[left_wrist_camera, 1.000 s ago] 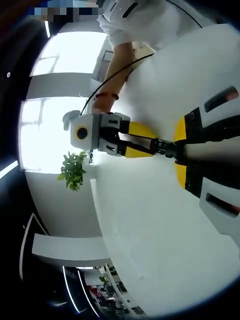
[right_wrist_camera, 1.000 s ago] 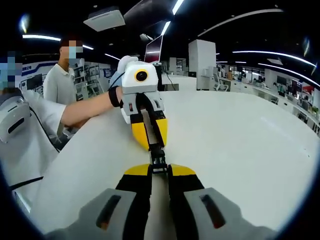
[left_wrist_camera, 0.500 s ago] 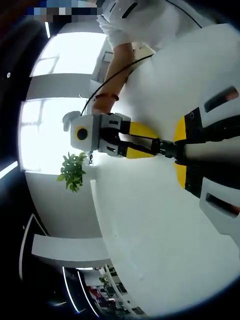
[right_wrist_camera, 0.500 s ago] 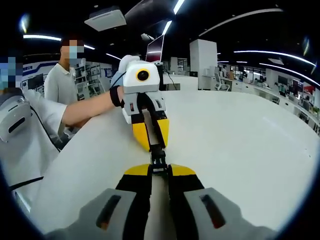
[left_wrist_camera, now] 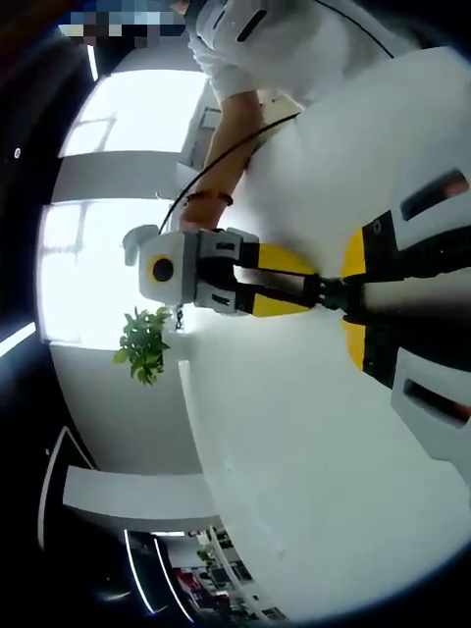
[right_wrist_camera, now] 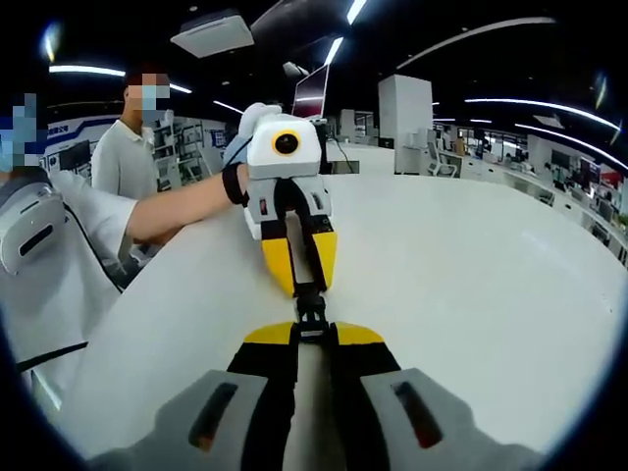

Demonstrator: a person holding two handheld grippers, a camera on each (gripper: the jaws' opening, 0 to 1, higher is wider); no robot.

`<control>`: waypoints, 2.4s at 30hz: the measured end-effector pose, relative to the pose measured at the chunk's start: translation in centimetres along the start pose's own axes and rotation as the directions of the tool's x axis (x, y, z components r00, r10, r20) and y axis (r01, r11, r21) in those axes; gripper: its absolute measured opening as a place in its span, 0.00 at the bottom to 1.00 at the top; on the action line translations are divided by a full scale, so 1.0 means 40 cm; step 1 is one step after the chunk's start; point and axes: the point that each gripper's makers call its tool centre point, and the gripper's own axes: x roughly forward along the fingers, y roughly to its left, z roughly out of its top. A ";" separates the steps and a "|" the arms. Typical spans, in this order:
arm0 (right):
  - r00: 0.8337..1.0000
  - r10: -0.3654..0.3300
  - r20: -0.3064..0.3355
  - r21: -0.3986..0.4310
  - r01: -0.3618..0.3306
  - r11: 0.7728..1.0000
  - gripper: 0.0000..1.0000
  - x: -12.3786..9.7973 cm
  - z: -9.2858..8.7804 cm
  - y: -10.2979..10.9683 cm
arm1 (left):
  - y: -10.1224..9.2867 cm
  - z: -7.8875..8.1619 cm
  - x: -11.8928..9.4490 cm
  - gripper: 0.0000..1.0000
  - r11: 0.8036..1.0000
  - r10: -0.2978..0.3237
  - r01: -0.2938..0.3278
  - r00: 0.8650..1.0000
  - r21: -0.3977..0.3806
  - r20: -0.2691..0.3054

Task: Snap the two parts of the plastic buckle together until the buckle closes and remains connected.

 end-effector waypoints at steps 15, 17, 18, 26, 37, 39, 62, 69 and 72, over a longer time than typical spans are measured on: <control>1.000 0.022 0.013 0.013 -0.022 1.000 0.11 0.005 0.002 0.008 | -0.018 0.001 0.003 0.11 1.000 -0.020 0.020 1.000 -0.003 0.019; 1.000 0.022 0.017 0.009 -0.022 1.000 0.11 0.007 0.001 0.014 | -0.017 0.001 0.002 0.11 1.000 -0.017 0.017 1.000 0.004 0.017; 1.000 0.022 0.016 0.007 -0.022 1.000 0.11 0.007 0.002 0.013 | -0.017 0.001 0.002 0.11 1.000 -0.017 0.017 1.000 0.007 0.017; 1.000 0.020 0.015 0.006 -0.020 1.000 0.11 0.009 0.001 0.011 | -0.019 0.001 0.001 0.11 1.000 -0.014 0.014 1.000 0.006 0.019; 1.000 0.016 0.014 0.019 -0.016 1.000 0.11 0.008 0.000 0.005 | -0.021 0.000 0.003 0.10 1.000 -0.002 0.002 1.000 -0.007 0.027; 1.000 0.018 0.015 0.023 -0.018 1.000 0.11 0.006 0.000 -0.003 | -0.021 0.000 0.003 0.10 1.000 0.000 0.000 1.000 -0.003 0.024; 1.000 0.003 0.023 0.035 -0.003 0.999 0.08 0.006 0.000 -0.009 | -0.020 0.001 0.008 0.10 1.000 0.008 -0.008 1.000 0.002 0.025; 1.000 0.009 0.027 0.052 -0.010 0.999 0.08 0.005 0.000 -0.007 | -0.021 0.001 0.008 0.09 1.000 -0.008 0.007 1.000 0.018 0.024; 0.999 0.012 0.031 0.055 -0.014 0.998 0.08 0.006 -0.001 0.004 | -0.018 0.002 0.008 0.09 1.000 -0.023 0.023 0.999 0.013 0.023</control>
